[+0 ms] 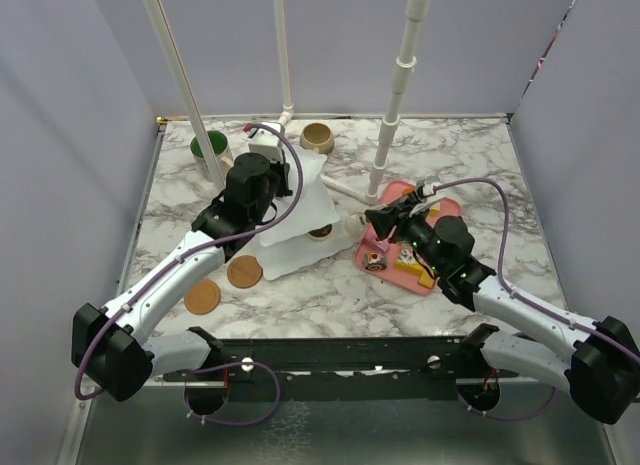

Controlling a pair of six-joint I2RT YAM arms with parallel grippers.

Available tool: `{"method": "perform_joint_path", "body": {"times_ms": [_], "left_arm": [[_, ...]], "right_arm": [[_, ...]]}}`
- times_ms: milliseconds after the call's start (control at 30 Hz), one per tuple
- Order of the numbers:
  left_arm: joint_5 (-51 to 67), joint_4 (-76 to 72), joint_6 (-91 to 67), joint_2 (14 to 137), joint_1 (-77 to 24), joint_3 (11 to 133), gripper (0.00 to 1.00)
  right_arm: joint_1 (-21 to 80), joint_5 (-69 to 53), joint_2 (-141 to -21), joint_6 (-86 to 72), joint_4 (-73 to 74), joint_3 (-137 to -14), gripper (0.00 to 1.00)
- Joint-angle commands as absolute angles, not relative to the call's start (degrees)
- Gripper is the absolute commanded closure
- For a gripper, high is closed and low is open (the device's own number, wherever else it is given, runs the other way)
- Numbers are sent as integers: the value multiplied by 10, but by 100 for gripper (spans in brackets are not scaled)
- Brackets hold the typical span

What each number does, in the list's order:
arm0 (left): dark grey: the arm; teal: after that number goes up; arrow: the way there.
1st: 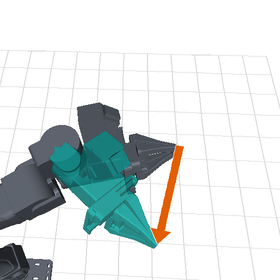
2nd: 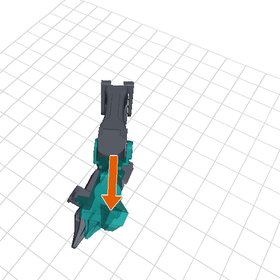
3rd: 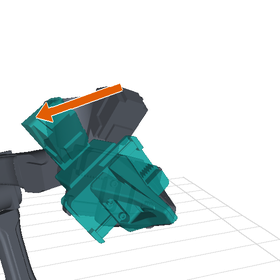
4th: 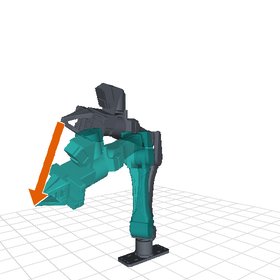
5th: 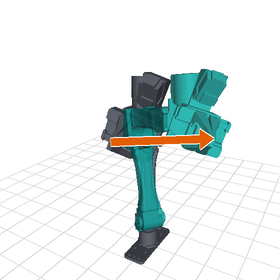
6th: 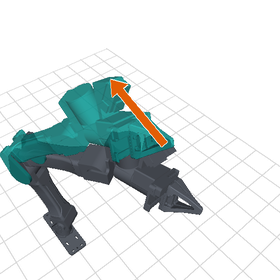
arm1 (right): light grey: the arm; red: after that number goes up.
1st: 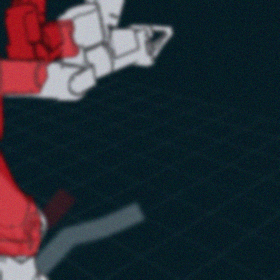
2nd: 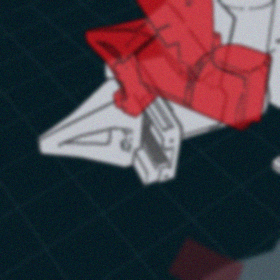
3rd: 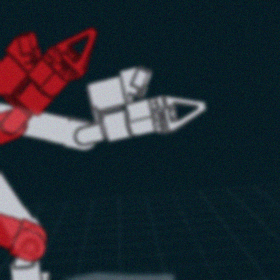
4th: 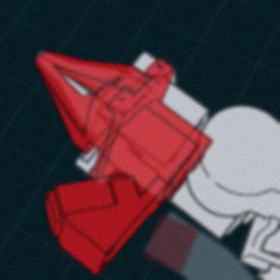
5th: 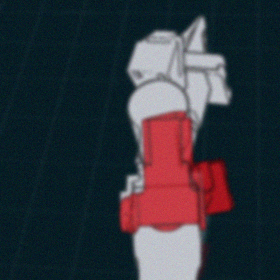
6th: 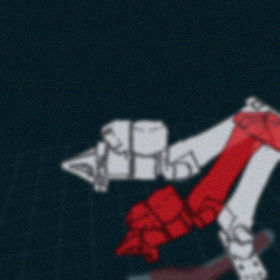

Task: Serve the afternoon tea
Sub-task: Adjust the desert table at the center of the board, then place the desert on the desert table.

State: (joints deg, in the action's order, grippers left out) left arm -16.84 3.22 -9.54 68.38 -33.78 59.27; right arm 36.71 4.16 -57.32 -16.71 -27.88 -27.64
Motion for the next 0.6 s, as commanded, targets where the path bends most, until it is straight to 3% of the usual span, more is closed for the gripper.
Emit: {"method": "perform_joint_path", "body": {"times_ms": [0, 133, 233, 400, 567], "left_arm": [[-175, 13, -179, 664, -340, 597, 91], [-168, 15, -205, 660, -341, 589, 81], [-142, 15, -209, 648, -340, 577, 54], [-121, 20, -183, 623, -340, 564, 28], [-69, 34, -127, 595, -334, 554, 18]], "right_arm": [[407, 44, -587, -166, -317, -277, 74], [443, 60, -602, -159, -334, -274, 74], [463, 68, -614, -157, -351, -271, 74], [487, 75, -640, -153, -388, -265, 74], [516, 97, -680, -156, -441, -250, 74]]}}
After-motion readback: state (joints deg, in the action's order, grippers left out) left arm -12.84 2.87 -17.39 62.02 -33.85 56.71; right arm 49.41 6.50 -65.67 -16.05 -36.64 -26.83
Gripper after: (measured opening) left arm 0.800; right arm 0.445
